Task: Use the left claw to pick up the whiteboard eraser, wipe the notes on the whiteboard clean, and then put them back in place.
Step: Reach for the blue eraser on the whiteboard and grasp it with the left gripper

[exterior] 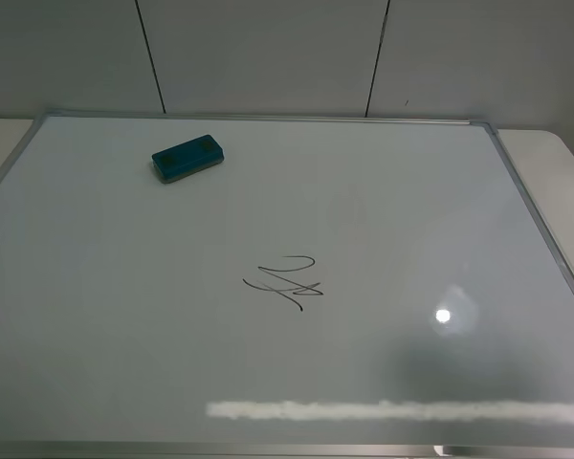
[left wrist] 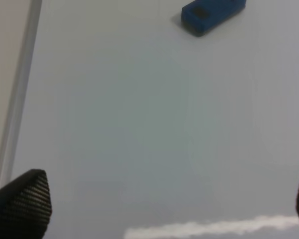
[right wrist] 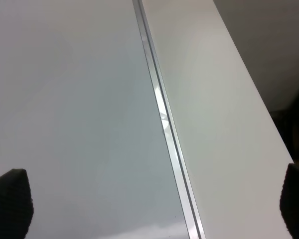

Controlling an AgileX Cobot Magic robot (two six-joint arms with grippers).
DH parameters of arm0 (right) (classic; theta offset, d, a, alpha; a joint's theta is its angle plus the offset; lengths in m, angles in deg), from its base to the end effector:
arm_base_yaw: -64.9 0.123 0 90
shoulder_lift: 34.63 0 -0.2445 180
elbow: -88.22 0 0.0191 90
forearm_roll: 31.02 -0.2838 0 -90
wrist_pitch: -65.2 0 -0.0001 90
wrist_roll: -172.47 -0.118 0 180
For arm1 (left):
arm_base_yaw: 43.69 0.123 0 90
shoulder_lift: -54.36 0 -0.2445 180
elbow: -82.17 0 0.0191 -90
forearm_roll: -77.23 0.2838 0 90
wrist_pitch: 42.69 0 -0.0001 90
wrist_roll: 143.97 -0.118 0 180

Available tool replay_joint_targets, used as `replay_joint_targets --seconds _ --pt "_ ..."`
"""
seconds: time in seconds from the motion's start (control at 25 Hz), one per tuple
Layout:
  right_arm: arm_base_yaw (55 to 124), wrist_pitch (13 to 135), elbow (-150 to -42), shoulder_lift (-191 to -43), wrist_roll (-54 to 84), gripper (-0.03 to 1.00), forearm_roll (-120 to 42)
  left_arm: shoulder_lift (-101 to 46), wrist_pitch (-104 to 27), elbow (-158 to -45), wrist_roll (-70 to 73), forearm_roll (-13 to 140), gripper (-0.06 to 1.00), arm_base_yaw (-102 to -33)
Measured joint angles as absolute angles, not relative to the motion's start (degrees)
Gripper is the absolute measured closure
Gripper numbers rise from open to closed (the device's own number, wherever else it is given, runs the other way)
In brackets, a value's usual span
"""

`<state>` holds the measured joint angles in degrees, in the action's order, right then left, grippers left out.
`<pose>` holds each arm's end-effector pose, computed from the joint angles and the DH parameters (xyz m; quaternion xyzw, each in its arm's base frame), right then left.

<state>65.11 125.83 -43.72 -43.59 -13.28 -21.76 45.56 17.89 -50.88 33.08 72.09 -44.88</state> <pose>0.0900 -0.0162 0.2779 0.0438 0.8517 -0.0537 0.5195 0.0875 -0.0110 0.2838 0.0325 0.8481 -0.0367 0.5276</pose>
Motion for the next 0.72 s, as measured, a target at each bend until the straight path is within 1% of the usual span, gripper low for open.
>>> replay_joint_targets --seconds 0.72 --pt "65.1 125.8 -43.7 -43.6 -13.3 -0.02 -21.8 45.6 17.9 -50.9 33.2 72.1 -0.05 -44.9"
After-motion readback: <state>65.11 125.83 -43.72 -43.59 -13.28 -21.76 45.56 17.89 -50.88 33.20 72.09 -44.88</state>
